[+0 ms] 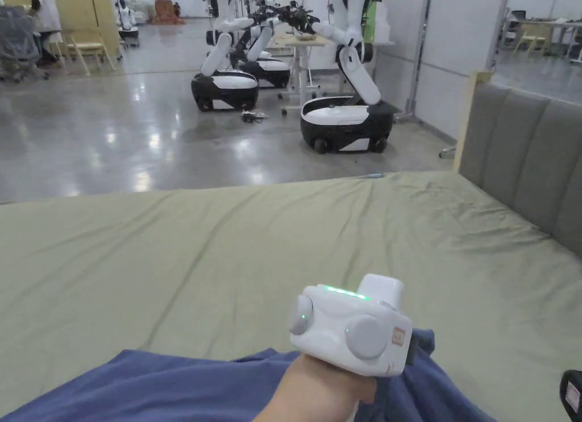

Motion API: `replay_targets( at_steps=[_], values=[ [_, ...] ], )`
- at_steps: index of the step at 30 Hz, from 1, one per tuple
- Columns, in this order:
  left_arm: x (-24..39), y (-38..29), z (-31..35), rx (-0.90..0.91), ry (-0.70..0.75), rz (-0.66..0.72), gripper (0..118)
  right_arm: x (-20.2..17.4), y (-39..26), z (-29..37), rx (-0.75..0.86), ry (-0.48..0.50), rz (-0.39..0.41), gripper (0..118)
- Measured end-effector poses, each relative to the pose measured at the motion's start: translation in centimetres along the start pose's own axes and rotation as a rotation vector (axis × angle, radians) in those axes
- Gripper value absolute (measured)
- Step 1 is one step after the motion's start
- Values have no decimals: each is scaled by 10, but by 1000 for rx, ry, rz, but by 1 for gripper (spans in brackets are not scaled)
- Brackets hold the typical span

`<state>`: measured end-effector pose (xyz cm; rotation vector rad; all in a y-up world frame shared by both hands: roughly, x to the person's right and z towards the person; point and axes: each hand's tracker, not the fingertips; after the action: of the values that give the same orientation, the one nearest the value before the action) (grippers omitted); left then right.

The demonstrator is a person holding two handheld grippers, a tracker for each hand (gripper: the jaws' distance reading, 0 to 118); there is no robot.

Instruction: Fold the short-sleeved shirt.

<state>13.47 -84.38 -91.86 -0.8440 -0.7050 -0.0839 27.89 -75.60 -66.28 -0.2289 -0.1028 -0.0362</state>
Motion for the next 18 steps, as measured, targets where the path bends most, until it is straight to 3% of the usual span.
replay_targets(
  at_steps=[4, 5, 6, 7, 8, 10, 15, 18],
  values=[
    [8, -43, -47, -75, 46, -17, 2, 21, -13, 2, -45, -39, -6, 5],
    [5, -51, -52, -90, 95, -20, 17, 22, -16, 1, -55, -36, -7, 5],
    [6, -57, -49, -94, 113, -29, 50, 21, -19, -1, -63, -30, -6, 5],
    [2, -63, -47, -94, 104, -38, 99, 20, -21, -4, -71, -23, -3, 5],
    [-5, -66, -40, -91, 85, -33, 116, 17, -22, -7, -75, -16, 2, 5],
    [-19, -68, -13, 21, 60, -7, 115, 9, -24, -14, -86, 14, 13, 5],
    [-72, -90, 106, 244, 161, 91, 111, -25, -21, -31, -75, 98, 51, 5],
    [-104, -134, 200, 449, 247, 196, 85, -51, -20, -40, -70, 151, 82, 5]
  ],
)
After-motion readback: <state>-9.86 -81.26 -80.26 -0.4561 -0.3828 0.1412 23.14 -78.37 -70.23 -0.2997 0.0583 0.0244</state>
